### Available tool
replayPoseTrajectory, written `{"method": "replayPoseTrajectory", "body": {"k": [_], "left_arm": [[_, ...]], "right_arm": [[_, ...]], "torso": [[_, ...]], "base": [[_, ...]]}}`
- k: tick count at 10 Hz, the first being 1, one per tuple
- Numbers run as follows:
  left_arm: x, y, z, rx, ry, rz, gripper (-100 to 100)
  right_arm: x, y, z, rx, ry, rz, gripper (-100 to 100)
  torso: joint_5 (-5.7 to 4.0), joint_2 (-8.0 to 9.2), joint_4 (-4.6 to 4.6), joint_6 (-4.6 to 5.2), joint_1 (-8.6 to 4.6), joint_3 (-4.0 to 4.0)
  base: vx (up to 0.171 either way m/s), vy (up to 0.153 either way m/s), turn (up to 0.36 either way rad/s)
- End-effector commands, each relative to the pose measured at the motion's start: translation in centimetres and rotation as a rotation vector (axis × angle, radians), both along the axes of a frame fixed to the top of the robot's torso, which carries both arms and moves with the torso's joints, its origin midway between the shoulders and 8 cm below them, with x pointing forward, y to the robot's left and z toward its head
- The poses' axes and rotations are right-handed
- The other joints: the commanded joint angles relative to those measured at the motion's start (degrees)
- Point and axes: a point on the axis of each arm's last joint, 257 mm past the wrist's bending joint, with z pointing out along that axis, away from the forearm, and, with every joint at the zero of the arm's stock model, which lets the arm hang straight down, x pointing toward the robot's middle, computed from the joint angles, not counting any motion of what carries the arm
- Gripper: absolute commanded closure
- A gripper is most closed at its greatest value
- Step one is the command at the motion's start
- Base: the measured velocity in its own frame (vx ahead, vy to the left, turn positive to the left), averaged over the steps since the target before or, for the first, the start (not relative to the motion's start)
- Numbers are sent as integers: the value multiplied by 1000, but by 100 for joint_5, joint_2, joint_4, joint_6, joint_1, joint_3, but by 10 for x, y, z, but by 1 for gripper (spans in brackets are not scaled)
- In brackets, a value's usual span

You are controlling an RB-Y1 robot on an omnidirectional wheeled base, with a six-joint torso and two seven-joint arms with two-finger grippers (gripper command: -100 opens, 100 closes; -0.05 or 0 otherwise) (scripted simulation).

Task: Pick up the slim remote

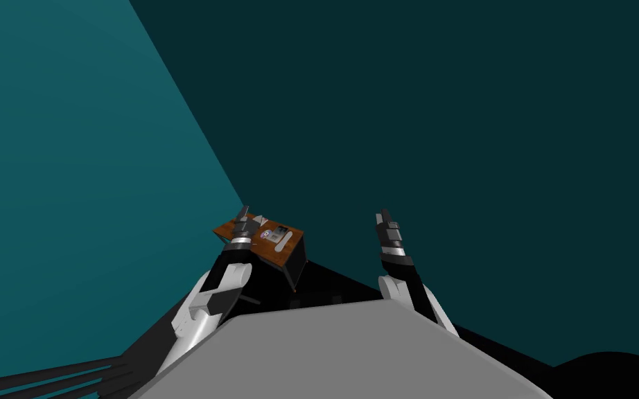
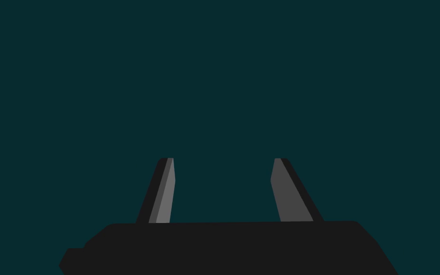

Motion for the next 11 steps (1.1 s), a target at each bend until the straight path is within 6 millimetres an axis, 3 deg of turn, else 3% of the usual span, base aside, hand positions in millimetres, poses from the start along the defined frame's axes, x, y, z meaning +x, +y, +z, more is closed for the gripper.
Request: {"method": "replayPoseTrajectory", "body": {"k": [1, 7, 8, 9, 10, 11], "left_arm": [[14, 10, -8, -35, 27, -4, -100], [56, 51, -48, -171, 149, 14, -100], [57, 56, -65, -179, 182, 27, -100], [68, 68, -65, -226, 195, 29, -100], [69, 72, -81, -234, 226, 41, -100], [81, 82, -79, -283, 239, 44, -100]], "right_arm": [[0, 0, 0, 0, 0, 0, 0], [0, 0, 0, 0, 0, 0, 0], [0, 0, 0, 0, 0, 0, 0], [0, 0, 0, 0, 0, 0, 0], [0, 0, 0, 0, 0, 0, 0], [0, 0, 0, 0, 0, 0, 0]], "torso": [[0, 0, 0, 0, 0, 0], [1, 7, 1, 0, 4, 4], [1, 10, 2, 1, 5, 5], [1, 8, 1, 0, 3, 4], [0, 6, 2, 1, 1, 4], [0, 4, 1, 0, 0, 2]], "base": [[-36, 12, -45], [-51, 15, -44], [-48, 15, -37], [-47, 7, -63], [-38, 9, -41], [-48, 15, -67]]}}
